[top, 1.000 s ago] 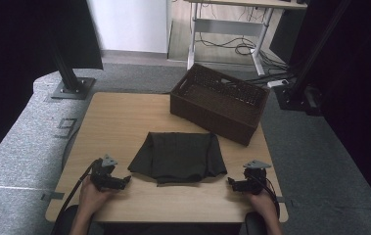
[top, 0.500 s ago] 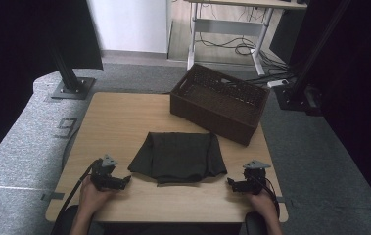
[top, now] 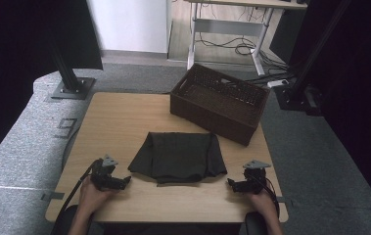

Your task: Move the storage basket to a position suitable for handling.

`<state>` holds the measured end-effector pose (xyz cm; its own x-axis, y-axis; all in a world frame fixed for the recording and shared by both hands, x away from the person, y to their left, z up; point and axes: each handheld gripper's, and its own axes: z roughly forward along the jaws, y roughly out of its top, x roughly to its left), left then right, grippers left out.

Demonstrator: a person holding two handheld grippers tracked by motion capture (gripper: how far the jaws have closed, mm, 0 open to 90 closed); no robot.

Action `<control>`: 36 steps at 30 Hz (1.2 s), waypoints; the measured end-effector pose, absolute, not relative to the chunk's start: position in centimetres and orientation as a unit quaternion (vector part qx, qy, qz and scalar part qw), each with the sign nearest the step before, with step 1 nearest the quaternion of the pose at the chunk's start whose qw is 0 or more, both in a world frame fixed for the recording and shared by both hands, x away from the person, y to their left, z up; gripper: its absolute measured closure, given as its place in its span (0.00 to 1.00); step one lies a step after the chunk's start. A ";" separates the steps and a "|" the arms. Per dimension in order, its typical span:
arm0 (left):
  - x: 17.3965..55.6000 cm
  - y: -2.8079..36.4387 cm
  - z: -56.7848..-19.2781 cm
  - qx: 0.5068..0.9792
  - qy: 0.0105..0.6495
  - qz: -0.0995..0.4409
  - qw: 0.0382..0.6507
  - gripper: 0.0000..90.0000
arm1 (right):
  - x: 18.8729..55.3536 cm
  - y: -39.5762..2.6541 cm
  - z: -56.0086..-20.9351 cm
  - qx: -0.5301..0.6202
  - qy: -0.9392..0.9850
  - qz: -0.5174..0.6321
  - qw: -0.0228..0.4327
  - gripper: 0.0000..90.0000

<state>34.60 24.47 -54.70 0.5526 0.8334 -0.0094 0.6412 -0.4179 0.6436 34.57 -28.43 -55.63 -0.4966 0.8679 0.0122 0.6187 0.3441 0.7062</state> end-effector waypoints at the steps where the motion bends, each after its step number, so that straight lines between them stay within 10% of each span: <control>1: 34.6 24.5 -54.7 0.827 0.446 0.158 0.304 0.00 | 34.6 -28.4 -55.6 0.466 0.798 0.333 0.187 0.00; 36: 40.6 19.9 -50.8 0.838 0.398 0.141 0.347 0.20 | 39.5 -25.2 -49.5 0.442 0.798 0.382 0.149 0.15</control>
<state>40.60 19.86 -50.79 0.6432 0.7647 -0.0392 0.5689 -0.4429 0.6930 39.52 -25.22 -49.51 -0.5645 0.8192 0.1013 0.5921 0.3164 0.7412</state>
